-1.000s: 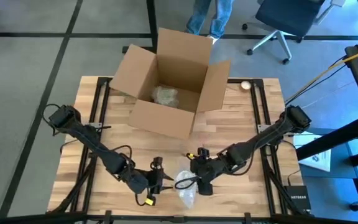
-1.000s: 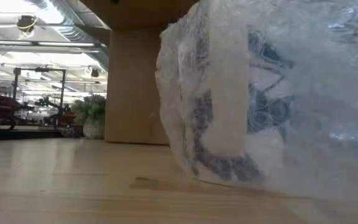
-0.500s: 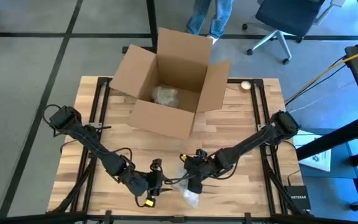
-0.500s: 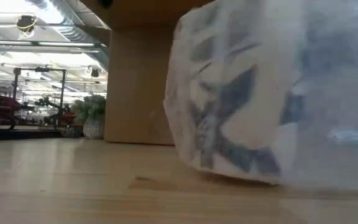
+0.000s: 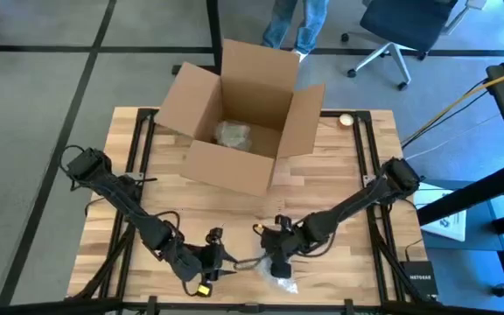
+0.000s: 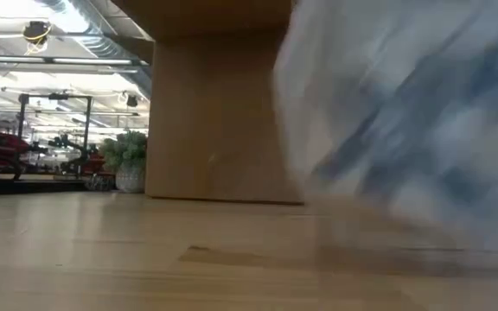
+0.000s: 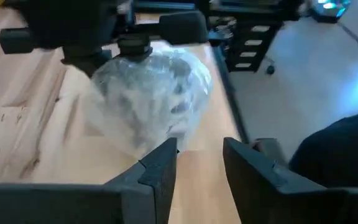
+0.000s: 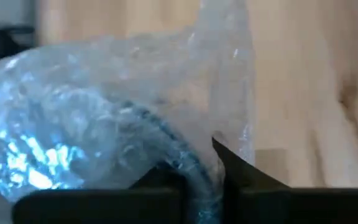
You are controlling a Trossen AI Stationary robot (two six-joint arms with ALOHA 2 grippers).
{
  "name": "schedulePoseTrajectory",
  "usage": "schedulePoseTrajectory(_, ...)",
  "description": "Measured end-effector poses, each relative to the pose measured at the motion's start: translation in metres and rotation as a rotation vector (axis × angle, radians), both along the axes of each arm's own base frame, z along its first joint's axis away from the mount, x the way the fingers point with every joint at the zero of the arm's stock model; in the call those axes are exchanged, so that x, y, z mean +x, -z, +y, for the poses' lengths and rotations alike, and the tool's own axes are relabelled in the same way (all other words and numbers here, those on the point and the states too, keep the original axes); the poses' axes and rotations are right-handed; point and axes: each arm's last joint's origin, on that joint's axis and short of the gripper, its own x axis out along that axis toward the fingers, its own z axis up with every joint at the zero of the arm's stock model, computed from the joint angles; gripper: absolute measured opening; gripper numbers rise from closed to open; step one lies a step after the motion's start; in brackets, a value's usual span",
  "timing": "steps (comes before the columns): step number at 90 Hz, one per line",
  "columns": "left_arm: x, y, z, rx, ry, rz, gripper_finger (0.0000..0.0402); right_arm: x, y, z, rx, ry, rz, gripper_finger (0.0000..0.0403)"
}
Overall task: Wrap mug
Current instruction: Put the wrapped blue mug into the cardboard box
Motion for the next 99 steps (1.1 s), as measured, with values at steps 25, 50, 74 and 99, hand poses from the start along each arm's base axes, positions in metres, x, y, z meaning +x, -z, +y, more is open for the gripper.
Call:
schedulePoseTrajectory(25, -0.028, -0.031, 0.003, 0.032, -0.051, -0.07, 0.0115, 0.006, -0.102, 0.021, -0.106, -0.183, -0.31, 0.0012)
schedulePoseTrajectory(50, -0.036, -0.051, 0.013, 0.077, -0.093, -0.136, 0.0115, 0.014, -0.223, -0.017, -0.588, -0.001, -0.691, 0.0012)
schedulePoseTrajectory(74, -0.029, -0.051, 0.021, 0.09, -0.126, -0.138, 0.0115, 0.035, -0.272, -0.136, -0.828, 0.364, -0.682, 0.0011)
schedulePoseTrajectory(99, -0.026, -0.051, 0.025, 0.101, -0.138, -0.134, 0.0115, 0.047, -0.223, -0.285, -0.682, 0.663, -0.386, 0.0011)
